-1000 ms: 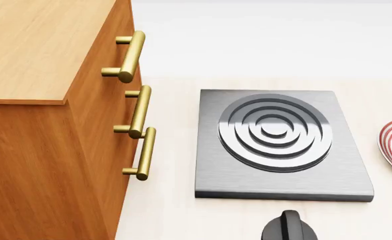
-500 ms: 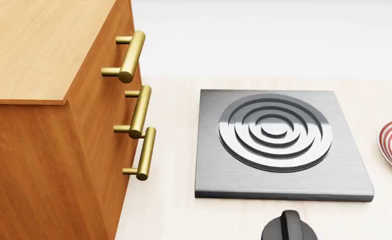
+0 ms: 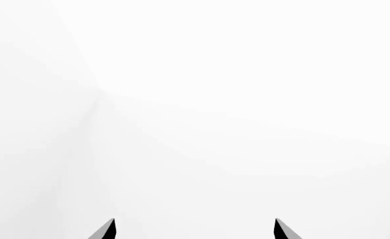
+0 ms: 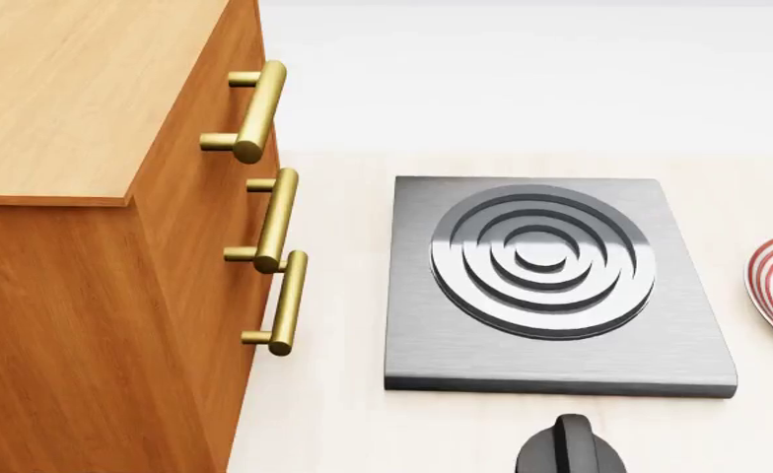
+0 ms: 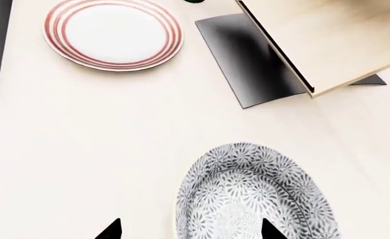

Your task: Put the bowl on the stove.

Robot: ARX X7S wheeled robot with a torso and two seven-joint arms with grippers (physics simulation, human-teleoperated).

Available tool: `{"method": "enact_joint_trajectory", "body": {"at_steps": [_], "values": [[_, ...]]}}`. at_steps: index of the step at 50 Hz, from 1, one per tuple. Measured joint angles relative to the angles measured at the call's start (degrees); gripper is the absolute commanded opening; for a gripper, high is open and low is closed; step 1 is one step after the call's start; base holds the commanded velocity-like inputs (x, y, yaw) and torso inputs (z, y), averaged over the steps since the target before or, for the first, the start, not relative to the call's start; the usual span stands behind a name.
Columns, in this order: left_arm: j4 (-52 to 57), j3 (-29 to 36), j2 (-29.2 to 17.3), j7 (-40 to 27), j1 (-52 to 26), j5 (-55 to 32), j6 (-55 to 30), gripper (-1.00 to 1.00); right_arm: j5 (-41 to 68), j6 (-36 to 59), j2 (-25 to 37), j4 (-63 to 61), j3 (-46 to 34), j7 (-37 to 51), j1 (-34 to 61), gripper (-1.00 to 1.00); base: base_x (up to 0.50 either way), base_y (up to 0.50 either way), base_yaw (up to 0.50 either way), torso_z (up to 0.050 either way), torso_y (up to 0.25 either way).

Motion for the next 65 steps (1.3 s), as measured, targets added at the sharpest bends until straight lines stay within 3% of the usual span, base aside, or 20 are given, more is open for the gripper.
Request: {"method": "enact_joint_trajectory", "body": {"at_steps": [26, 65], "values": [[-0.1, 0.4, -0.2, -0.1, 0.2, 0.2, 0.2, 1.00, -4.7, -4.6, -1.6, 12.1, -13.6, 0.0, 11.1, 1.00, 0.00, 0.00, 0.00, 0.000, 0.000], [-0.2, 0.9, -0.4, -0.2, 0.4, 0.6, 0.6, 1.00, -11.3, -9.6, -4.7, 27.8, -24.6, -0.7, 23.5, 1.00, 0.00, 0.00, 0.00, 0.000, 0.000]]}}
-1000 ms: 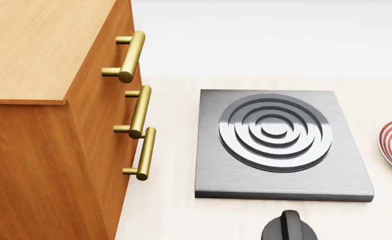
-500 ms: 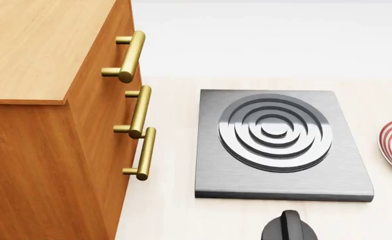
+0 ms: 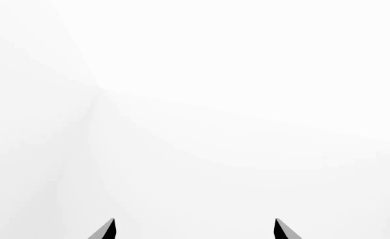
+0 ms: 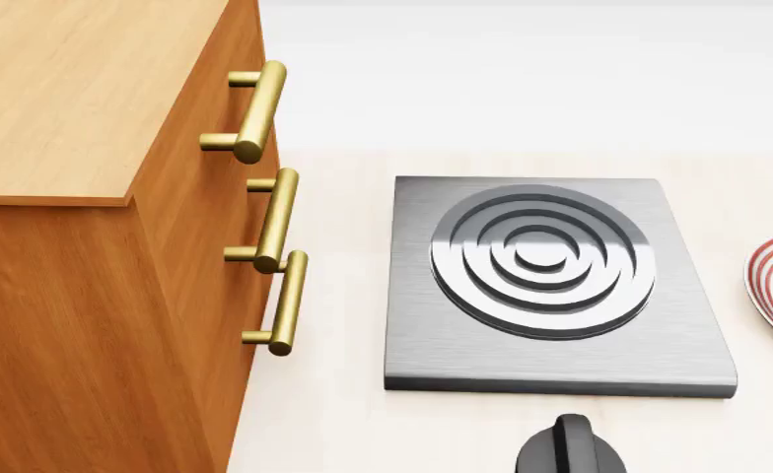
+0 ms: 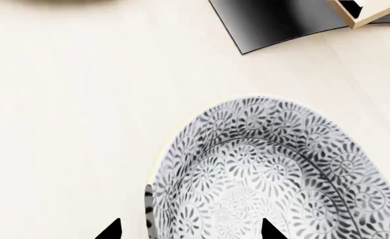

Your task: Put the bowl on the stove.

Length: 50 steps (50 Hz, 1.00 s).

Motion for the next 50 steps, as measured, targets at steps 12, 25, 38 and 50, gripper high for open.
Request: {"method": "enact_joint_trajectory", "body": {"at_steps": [12, 25, 38, 50], "values": [[0.0, 0.1, -0.1, -0.1, 0.1, 0.0, 0.1, 1.00, -1.1, -1.0, -0.6, 2.1, -0.7, 0.3, 1.4, 1.00, 0.00, 0.00, 0.00, 0.000, 0.000], [-0.2, 0.3, -0.1, 0.0, 0.2, 0.1, 0.4, 1.00, -1.4, -3.5, -1.0, 1.0, 0.6, 1.9, 0.1, -1.00, 0.00, 0.00, 0.00, 0.000, 0.000], [-0.4, 0.4, 0.0, 0.1, 0.3, 0.2, 0.7, 1.00, 1.7, -4.3, -0.5, -3.4, 5.2, 1.6, -4.7, -1.00, 0.00, 0.00, 0.00, 0.000, 0.000], [-0.5, 0.5, 0.0, 0.1, 0.4, 0.2, 0.9, 1.00, 5.5, -2.9, 2.4, -12.0, 12.4, 0.2, -13.6, -1.00, 0.00, 0.00, 0.00, 0.000, 0.000]]}}
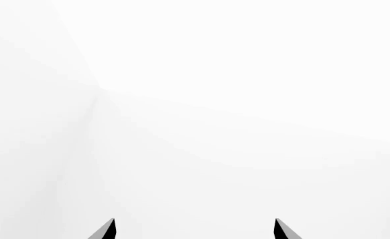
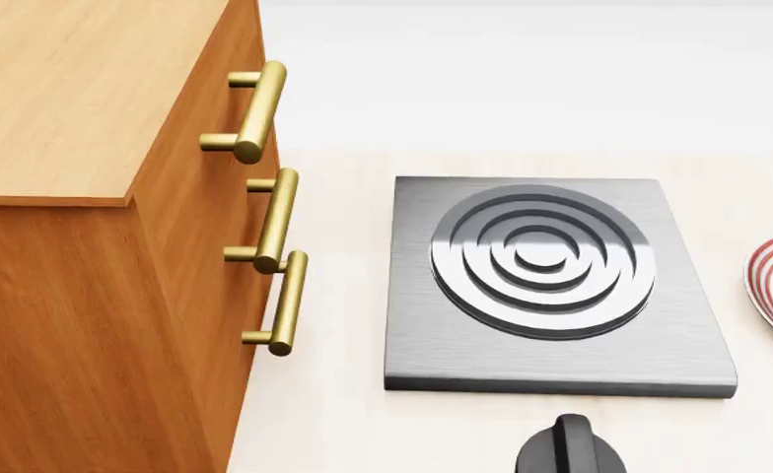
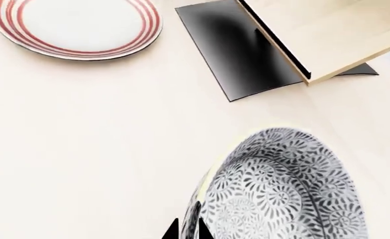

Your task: Put the bowl on the stove.

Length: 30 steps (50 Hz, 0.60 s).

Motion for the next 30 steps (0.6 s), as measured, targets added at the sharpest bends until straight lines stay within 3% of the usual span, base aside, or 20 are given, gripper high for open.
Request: {"method": "enact_joint_trajectory", "body": {"at_steps": [8, 15, 30], "values": [[0.0, 0.1, 0.0, 0.0, 0.0, 0.0, 0.1, 1.00, 2.4, 1.2, 2.6, -7.1, 5.5, -1.5, -4.4, -1.00, 0.00, 0.00, 0.00, 0.000, 0.000], [-0.1, 0.4, 0.1, 0.1, 0.0, 0.1, 0.2, 1.00, 4.9, 2.9, 5.5, -12.2, 5.9, -2.2, -2.8, -1.00, 0.00, 0.00, 0.00, 0.000, 0.000], [-0.3, 0.7, 0.1, 0.1, 0.1, 0.0, 0.5, 1.00, 8.2, 8.7, 7.5, -18.7, -11.5, -2.9, 21.7, -1.00, 0.00, 0.00, 0.00, 0.000, 0.000]]}}
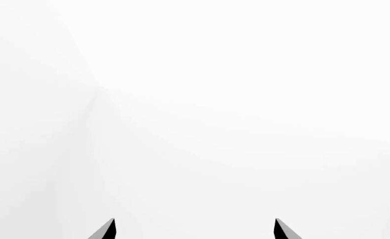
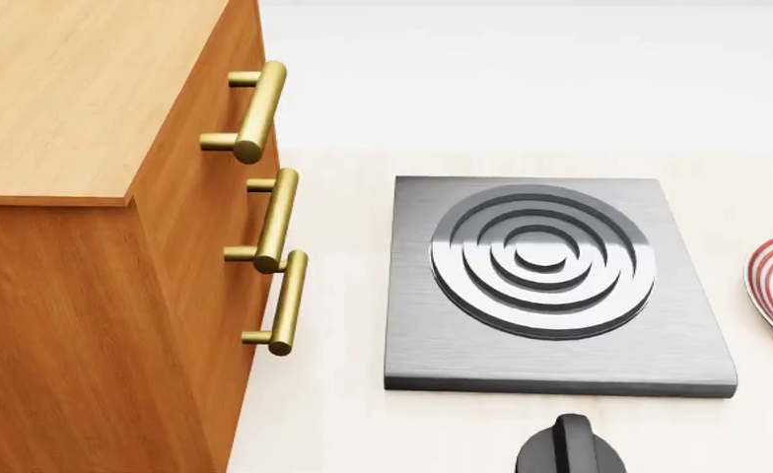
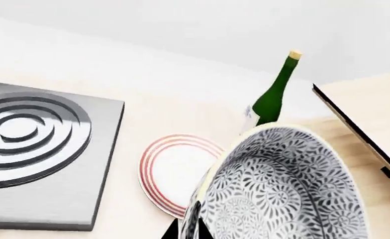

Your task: Put the bowl on the stove.

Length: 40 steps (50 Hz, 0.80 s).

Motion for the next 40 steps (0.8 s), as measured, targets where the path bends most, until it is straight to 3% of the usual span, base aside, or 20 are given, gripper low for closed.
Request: {"method": "enact_joint_trajectory", "body": {"at_steps": [19, 40], "values": [[-0.1, 0.2, -0.1, -0.1, 0.1, 0.0, 0.3, 1.00, -0.5, 7.1, -6.8, -2.8, -15.9, -1.6, 24.3, -1.00, 0.00, 0.00, 0.00, 0.000, 0.001], [0.1, 0.3, -0.2, -0.2, 0.3, -0.1, 0.5, 1.00, 0.3, 10.9, -14.4, -2.8, -20.7, 0.1, 32.7, -1.00, 0.00, 0.00, 0.00, 0.000, 0.000]]}}
